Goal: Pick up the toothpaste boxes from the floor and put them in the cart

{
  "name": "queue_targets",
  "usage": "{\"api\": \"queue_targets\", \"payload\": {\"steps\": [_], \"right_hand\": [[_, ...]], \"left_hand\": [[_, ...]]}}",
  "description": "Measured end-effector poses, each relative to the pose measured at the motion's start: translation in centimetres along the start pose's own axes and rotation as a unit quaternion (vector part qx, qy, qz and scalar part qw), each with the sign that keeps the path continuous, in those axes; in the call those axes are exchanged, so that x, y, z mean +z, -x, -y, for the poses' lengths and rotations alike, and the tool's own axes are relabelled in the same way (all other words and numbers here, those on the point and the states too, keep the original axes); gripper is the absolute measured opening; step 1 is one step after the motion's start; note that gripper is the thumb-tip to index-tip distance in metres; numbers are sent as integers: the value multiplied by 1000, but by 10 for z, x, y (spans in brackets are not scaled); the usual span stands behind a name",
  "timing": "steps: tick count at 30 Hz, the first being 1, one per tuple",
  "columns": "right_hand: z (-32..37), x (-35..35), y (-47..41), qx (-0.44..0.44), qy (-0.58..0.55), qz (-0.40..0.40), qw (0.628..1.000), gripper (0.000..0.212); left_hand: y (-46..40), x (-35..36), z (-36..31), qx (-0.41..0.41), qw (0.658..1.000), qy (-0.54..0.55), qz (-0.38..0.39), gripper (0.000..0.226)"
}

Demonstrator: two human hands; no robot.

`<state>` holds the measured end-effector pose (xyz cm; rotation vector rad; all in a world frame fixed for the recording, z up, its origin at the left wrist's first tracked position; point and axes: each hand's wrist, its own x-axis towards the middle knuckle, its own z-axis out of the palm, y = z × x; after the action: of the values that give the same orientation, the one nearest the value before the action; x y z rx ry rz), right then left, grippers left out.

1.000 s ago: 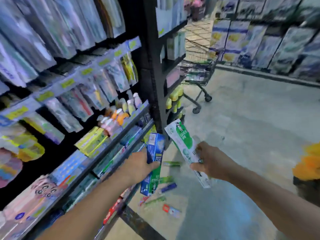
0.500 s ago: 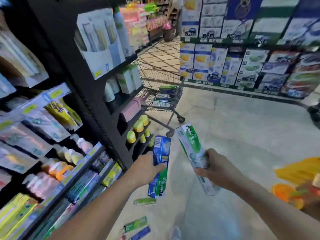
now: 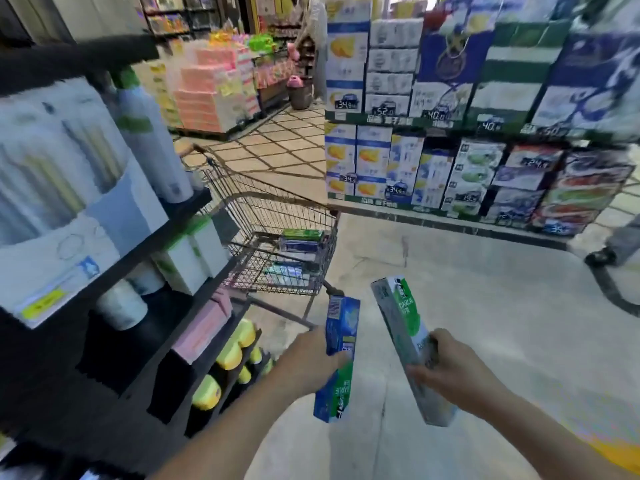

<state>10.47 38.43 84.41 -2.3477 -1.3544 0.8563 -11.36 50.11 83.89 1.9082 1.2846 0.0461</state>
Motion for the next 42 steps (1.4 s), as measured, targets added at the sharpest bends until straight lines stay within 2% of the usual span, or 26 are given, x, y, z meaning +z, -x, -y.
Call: {"api": "queue_targets", "payload": {"steps": [9, 16, 18, 20, 25, 31, 36, 42], "right_hand": [[-12, -45, -196, -8, -1, 31, 999, 47], [18, -101, -359, -59, 46, 113, 991, 46], [36, -109, -377, -77, 44, 104, 991, 46], [49, -108, -449, -95, 76, 151, 981, 49], [91, -88, -539, -143, 108, 199, 964, 47], [142, -76, -649, -111, 140, 231, 956, 37], [175, -51, -731, -115, 172, 261, 943, 35], [221, 21, -798, -153, 237, 361, 889, 32]], "left_hand": [[-189, -11, -43, -40, 999, 2, 37, 46], [-307, -52, -80, -102, 994, 40, 4, 37], [-314, -70, -85, -98, 994, 40, -10, 31], [-360, -83, -81, -152, 986, 67, -23, 27], [-427, -115, -47, -221, 968, 106, -54, 33], [-514, -138, 9, -294, 929, 208, -82, 37], [-567, -147, 47, -356, 880, 293, -110, 29], [-608, -134, 99, -471, 805, 333, -141, 43]]}}
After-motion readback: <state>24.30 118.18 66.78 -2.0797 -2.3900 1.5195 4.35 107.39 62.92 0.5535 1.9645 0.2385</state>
